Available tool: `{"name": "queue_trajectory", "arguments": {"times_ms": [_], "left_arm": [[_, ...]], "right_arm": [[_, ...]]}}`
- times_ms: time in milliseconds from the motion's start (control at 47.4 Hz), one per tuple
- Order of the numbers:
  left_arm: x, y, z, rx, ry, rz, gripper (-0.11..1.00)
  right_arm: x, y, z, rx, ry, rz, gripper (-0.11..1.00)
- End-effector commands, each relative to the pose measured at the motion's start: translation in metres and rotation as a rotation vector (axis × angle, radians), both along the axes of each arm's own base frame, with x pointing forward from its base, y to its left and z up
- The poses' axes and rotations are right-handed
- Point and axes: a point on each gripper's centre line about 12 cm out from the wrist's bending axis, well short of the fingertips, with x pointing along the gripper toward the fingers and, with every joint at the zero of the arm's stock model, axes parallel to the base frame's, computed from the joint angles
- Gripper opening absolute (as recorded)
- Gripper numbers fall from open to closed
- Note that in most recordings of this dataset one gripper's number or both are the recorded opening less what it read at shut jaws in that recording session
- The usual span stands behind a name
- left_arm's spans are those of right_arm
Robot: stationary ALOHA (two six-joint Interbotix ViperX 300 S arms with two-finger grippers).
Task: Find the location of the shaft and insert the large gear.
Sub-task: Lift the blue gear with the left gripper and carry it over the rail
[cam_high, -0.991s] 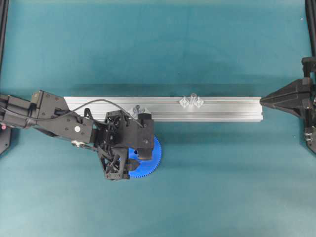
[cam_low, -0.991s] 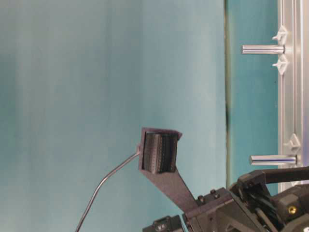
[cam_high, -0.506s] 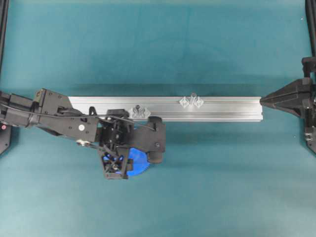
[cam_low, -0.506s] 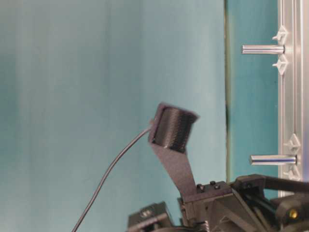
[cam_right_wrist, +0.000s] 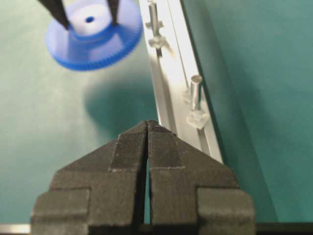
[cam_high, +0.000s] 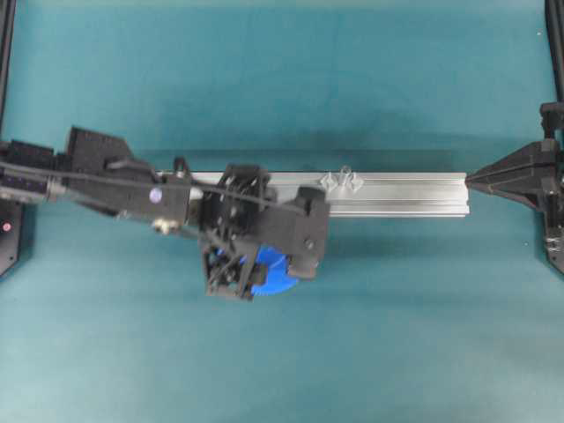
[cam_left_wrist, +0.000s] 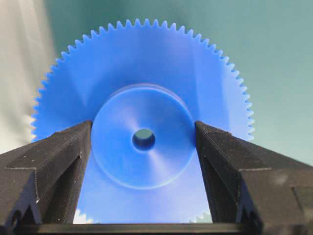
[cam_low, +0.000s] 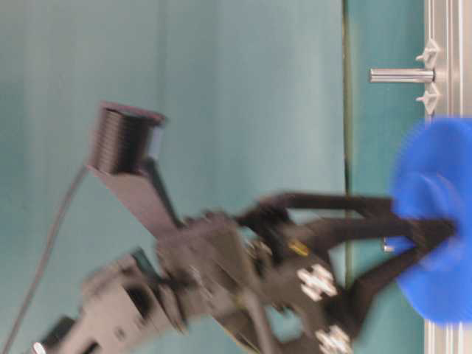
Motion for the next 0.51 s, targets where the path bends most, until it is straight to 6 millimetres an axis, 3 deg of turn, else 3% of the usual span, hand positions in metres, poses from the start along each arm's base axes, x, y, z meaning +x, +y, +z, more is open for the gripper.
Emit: {"name": "queue_trajectory", "arguments": {"times_ms": [0, 295, 485], "left_arm": [[0.008, 0.015, 0.043, 0.028, -0.113, -0.006, 0.71], [0.034, 0.046, 0.068, 0.117, -0.257, -0.026, 0.71], [0.054, 0.053, 0.064, 0.136, -0.297, -0.027, 0.71]], "right_arm": [[0.001, 0.000, 0.007, 0.005, -0.025, -0.005, 0.00], [-0.001, 0.000, 0.008, 0.003, -0.037, -0.004, 0.00], [-0.003, 0.000, 0.003, 0.003, -0.028, -0.006, 0.00]]}}
